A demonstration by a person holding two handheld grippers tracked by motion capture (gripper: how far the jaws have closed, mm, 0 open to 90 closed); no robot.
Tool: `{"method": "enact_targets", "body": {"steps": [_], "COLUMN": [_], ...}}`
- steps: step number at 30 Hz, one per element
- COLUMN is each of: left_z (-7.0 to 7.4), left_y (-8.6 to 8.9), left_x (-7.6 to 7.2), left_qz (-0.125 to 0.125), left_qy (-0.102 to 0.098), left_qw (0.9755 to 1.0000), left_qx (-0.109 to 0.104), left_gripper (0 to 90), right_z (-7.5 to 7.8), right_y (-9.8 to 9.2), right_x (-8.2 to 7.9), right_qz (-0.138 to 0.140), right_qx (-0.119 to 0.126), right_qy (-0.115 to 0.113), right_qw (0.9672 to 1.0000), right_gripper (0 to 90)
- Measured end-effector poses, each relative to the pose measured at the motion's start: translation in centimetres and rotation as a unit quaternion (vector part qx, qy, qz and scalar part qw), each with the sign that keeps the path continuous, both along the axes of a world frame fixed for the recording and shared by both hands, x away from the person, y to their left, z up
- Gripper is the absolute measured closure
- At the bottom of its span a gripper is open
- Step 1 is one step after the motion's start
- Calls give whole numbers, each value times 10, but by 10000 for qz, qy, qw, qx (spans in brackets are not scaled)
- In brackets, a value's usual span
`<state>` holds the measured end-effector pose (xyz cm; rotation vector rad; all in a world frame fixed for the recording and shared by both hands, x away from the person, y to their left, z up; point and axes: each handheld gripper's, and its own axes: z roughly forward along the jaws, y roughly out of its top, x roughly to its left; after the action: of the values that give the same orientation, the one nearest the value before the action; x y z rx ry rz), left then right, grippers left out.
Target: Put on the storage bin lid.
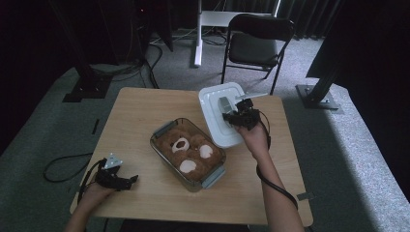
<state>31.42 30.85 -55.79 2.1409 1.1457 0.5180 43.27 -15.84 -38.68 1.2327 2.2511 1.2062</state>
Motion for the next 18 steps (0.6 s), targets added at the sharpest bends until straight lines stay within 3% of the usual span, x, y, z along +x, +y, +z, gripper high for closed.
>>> {"method": "enact_targets", "body": {"steps": [11, 14, 16, 18], "left_z": [0, 0, 0, 0], "left_y": [0, 0, 0, 0], "left_x": [0, 0, 0, 0], "left_qz": [-3, -1, -2, -1], "left_qy": [-8, -9, -8, -2], "left_qw": [10000, 10000, 10000, 10000], "left_qx": [5, 3, 4, -1], "left_gripper": [3, 3, 3, 3], "right_z": [17, 19, 20, 19], "right_y": [25, 32, 45, 48], "right_x": [-33, -42, -54, -57], "right_qz": [769, 977, 1323, 1395], "right_qx": [227, 230, 230, 230], "right_qy": [-152, -184, -140, -117], "right_qw": [9967, 9948, 9908, 9899], "right_gripper": [685, 685, 685, 685]}}
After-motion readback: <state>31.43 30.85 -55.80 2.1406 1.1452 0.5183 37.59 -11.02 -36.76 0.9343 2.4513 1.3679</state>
